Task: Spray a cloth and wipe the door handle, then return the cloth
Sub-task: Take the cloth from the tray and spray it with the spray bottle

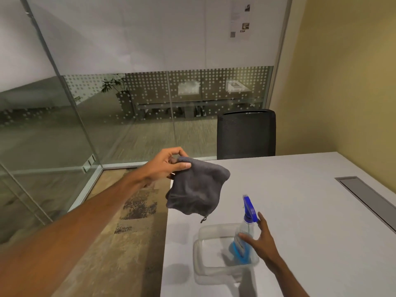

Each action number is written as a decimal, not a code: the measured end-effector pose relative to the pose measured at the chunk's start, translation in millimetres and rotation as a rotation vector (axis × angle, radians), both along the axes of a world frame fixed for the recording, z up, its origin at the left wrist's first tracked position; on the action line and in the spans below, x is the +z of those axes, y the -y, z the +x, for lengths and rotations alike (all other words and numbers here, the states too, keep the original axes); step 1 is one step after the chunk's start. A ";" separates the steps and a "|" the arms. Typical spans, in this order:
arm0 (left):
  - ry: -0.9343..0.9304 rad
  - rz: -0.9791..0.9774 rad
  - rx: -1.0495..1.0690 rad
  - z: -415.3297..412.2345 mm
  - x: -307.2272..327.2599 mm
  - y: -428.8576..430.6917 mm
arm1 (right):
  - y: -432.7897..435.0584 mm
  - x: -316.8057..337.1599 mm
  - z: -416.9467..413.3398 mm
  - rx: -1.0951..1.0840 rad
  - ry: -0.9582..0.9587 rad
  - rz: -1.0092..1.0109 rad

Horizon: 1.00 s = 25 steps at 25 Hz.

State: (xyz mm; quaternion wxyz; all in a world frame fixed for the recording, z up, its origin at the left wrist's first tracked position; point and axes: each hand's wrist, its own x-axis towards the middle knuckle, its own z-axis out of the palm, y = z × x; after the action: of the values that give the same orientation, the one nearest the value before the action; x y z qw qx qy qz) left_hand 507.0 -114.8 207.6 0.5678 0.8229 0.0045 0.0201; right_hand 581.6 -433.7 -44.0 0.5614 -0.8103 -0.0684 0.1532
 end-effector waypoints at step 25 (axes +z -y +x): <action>-0.052 0.260 0.102 4.0 51.9 -35.9 | -63.1 144.5 -78.5 0.059 0.274 0.313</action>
State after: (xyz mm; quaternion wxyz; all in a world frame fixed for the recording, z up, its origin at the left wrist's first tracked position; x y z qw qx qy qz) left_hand 511.0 -78.9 259.4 0.4545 0.8884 0.0585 0.0279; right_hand 503.0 -370.5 100.4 0.6611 -0.7242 -0.1909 0.0456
